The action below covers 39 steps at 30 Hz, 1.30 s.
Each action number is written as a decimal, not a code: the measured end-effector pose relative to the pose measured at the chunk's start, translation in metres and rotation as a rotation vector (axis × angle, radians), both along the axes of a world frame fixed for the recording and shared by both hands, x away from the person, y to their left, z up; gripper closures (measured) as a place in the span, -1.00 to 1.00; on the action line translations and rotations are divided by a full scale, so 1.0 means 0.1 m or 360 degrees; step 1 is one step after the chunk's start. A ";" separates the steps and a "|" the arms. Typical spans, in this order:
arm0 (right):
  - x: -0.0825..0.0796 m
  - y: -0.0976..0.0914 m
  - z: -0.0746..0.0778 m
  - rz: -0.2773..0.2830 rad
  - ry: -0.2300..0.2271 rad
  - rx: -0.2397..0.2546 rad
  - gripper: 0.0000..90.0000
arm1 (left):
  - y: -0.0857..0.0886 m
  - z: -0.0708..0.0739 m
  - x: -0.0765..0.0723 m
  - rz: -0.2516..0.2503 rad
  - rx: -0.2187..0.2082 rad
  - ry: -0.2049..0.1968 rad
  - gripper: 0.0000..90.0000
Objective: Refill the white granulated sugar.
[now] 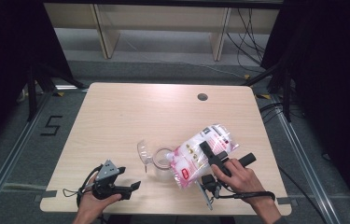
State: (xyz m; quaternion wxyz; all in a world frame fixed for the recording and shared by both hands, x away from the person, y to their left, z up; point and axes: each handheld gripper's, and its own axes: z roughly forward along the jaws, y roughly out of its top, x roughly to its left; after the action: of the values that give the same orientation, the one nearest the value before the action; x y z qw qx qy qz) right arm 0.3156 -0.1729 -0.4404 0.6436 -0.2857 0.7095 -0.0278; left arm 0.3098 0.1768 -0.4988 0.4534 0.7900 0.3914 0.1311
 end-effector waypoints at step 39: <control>0.02 0.00 0.01 0.0027 -0.0020 -0.0019 0.43 | 0.00 0.00 0.00 0.0002 0.0004 -0.0001 -0.62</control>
State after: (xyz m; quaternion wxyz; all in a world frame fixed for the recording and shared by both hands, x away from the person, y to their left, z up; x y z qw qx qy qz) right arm 0.3172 -0.1726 -0.4393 0.6465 -0.2954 0.7028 -0.0285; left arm 0.3098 0.1768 -0.4988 0.4525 0.7903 0.3915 0.1321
